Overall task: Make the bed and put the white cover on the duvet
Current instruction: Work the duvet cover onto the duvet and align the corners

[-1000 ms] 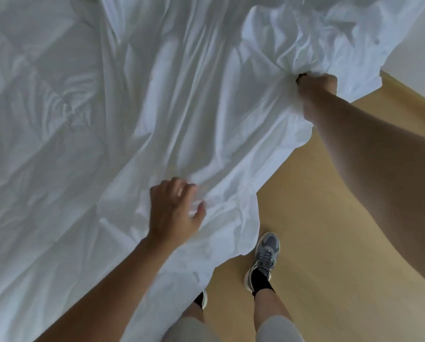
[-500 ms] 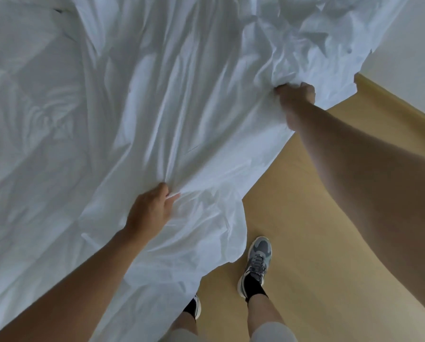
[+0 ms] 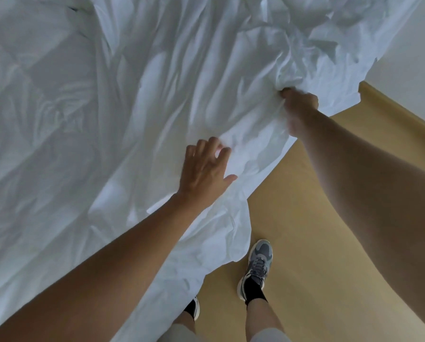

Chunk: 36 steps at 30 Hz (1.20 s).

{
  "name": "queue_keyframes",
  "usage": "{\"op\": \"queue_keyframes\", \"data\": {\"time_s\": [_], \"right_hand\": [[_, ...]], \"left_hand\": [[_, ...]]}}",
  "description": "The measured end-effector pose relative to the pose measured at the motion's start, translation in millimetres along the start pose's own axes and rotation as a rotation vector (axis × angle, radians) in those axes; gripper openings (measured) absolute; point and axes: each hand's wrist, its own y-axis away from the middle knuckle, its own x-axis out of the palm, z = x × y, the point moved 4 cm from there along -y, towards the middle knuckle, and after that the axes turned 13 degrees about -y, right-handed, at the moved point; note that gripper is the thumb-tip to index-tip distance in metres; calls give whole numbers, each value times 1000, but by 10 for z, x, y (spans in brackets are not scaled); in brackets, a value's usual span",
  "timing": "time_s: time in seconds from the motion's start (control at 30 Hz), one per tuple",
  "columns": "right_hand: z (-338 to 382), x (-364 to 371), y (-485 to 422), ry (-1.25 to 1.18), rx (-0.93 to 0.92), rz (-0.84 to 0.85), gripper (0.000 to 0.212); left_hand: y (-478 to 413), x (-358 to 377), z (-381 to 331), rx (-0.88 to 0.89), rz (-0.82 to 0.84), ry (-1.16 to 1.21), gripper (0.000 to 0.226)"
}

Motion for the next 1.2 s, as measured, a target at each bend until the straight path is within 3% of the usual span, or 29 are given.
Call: {"op": "queue_keyframes", "data": {"time_s": [0.07, 0.2, 0.33, 0.5, 0.6, 0.73, 0.87, 0.97, 1.03, 1.13, 1.2], "right_hand": [[4, -11, -6, 13, -6, 12, 46], [-20, -45, -32, -12, 13, 39, 44], [-37, -108, -38, -78, 90, 8, 27], [-66, -95, -13, -162, 105, 21, 18], [-11, -73, 25, -201, 132, 88, 56], [69, -57, 104, -257, 91, 157, 67], [0, -48, 142, -367, 85, 91, 113], [-94, -103, 330, -360, -3, -237, 95], [-350, -48, 567, -290, 74, -379, 88], [-880, 235, 922, -305, 325, -236, 77], [-1123, 379, 1045, -329, 343, -158, 54]], "left_hand": [[-278, 144, -93, -76, 76, -29, 60], [-422, 277, 29, -83, -28, 64, 23], [-247, 194, 169, -44, -105, 302, 36], [-153, 208, 289, -18, 179, 243, 24], [21, 231, 384, 55, 372, 234, 24], [539, 135, 920, -34, 445, 298, 37], [622, 2, 1183, -91, 500, 227, 44], [332, -71, 1005, -101, 576, 94, 38], [104, -154, 899, -126, 693, -10, 23], [-104, -294, 784, -142, 875, -16, 7], [-200, -369, 717, -174, 816, 80, 7]]}}
